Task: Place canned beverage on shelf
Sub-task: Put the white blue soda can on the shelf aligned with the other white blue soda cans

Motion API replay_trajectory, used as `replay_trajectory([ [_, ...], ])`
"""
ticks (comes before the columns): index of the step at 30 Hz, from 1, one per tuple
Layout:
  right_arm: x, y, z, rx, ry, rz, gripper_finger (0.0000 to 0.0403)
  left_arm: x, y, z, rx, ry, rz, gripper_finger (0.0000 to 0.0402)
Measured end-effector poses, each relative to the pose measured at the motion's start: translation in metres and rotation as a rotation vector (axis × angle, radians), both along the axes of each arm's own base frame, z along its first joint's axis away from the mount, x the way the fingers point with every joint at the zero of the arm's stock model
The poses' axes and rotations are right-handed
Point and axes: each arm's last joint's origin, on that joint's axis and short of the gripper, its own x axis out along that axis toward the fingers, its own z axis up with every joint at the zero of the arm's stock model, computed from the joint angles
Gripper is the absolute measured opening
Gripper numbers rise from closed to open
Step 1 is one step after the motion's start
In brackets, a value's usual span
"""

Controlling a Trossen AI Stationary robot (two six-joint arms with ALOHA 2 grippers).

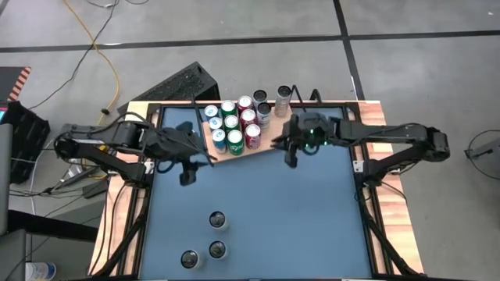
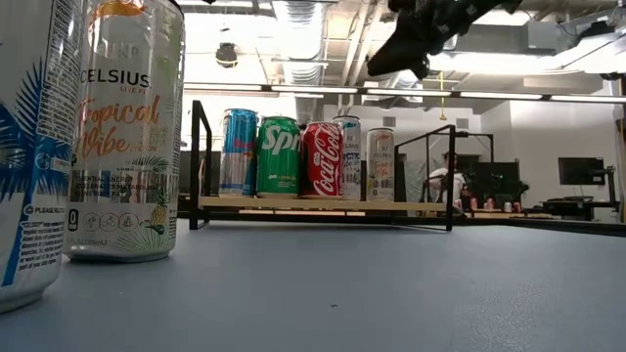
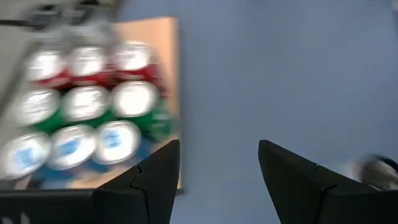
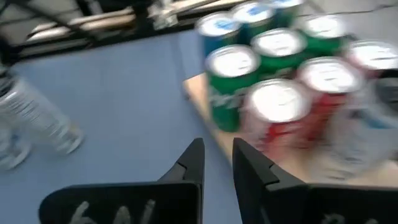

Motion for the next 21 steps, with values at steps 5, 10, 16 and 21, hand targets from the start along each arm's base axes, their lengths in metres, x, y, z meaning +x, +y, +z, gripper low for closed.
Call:
replay_trajectory([
  [5,0.006,0.032,-0.002,0.015,0.005,0.095,0.0067,0.011,-0.006,-0.008,-0.099,0.050,-0.145,0.0206],
  [10,0.007,0.058,-0.001,0.059,-0.004,0.113,0.0071,0.020,-0.015,-0.016,-0.162,0.104,-0.280,0.0206],
  [16,0.014,0.098,0.004,0.103,-0.117,0.216,0.0121,0.024,-0.032,-0.021,-0.145,0.136,-0.388,0.0206],
  [21,0.031,0.129,-0.003,0.072,-0.175,0.242,0.0186,0.014,-0.045,-0.017,-0.078,0.117,-0.385,0.0206],
])
